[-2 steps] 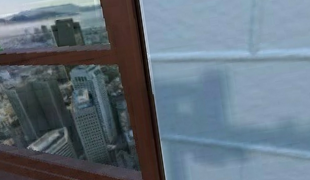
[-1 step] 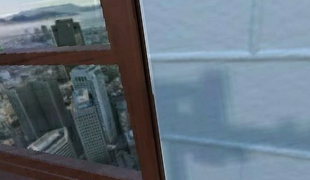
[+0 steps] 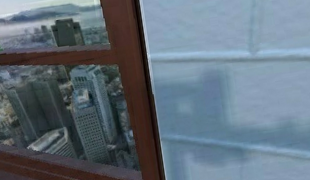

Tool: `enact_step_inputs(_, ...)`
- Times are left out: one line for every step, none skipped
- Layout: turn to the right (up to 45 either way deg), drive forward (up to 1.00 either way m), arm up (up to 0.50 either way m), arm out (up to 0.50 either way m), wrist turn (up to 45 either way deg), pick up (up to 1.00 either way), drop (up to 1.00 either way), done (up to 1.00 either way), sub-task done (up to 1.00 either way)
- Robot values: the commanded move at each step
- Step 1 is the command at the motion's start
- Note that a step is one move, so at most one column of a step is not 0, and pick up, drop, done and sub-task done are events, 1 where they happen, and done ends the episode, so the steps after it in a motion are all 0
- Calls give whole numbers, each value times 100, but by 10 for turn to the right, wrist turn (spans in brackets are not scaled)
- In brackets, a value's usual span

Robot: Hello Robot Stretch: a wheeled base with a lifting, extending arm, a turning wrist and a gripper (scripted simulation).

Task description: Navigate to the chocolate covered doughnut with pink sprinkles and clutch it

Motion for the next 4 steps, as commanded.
enact_step_inputs(0,0,0,0,30,0,0,0,0)
enact_step_inputs(0,0,-14,0,0,0,0,0,0)
enact_step_inputs(0,0,0,0,0,100,0,0,0)
enact_step_inputs(0,0,10,0,0,0,0,0,0)
